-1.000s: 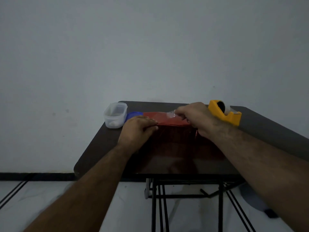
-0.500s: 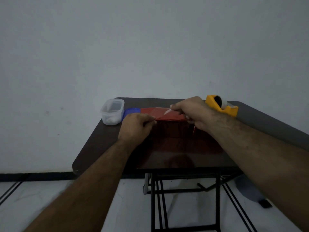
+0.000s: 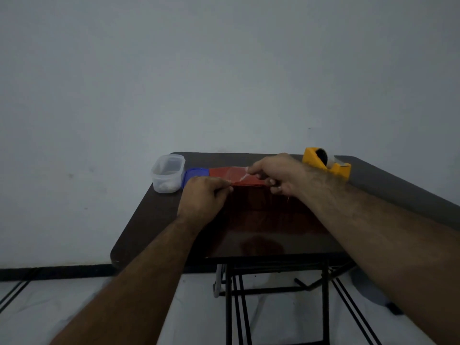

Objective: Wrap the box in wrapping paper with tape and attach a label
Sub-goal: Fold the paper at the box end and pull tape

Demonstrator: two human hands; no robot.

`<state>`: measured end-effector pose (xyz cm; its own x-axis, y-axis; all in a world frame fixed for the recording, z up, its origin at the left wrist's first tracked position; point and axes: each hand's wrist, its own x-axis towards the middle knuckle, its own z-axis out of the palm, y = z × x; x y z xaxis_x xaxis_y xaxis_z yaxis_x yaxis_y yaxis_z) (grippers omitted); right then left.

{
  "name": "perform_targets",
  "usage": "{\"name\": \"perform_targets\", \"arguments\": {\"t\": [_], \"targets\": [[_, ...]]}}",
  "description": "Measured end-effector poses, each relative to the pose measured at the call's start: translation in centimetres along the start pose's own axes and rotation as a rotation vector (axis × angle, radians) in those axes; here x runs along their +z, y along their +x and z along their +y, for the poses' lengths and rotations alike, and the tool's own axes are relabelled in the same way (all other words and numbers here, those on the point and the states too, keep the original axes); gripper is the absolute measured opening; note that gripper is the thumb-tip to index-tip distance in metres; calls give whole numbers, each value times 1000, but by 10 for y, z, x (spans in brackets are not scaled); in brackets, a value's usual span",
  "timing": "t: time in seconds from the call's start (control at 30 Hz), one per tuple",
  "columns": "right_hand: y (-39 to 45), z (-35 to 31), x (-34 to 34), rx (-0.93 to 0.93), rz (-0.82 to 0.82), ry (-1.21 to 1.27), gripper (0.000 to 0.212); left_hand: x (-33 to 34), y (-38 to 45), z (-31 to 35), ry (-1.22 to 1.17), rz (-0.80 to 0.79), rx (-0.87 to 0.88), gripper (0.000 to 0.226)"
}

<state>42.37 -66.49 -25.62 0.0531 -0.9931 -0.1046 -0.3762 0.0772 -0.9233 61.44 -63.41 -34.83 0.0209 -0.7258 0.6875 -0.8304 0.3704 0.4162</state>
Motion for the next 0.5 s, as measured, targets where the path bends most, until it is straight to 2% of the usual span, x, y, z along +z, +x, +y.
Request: {"name": "perform_targets", "arguments": {"t": [0.37,0.5], "targets": [[1,-1,-4,-25,80,-188,10,0,0,0,8,18,19,21],[0,0,-5,-17,93,-242,21,1,0,-1,11,21,29,22]]}}
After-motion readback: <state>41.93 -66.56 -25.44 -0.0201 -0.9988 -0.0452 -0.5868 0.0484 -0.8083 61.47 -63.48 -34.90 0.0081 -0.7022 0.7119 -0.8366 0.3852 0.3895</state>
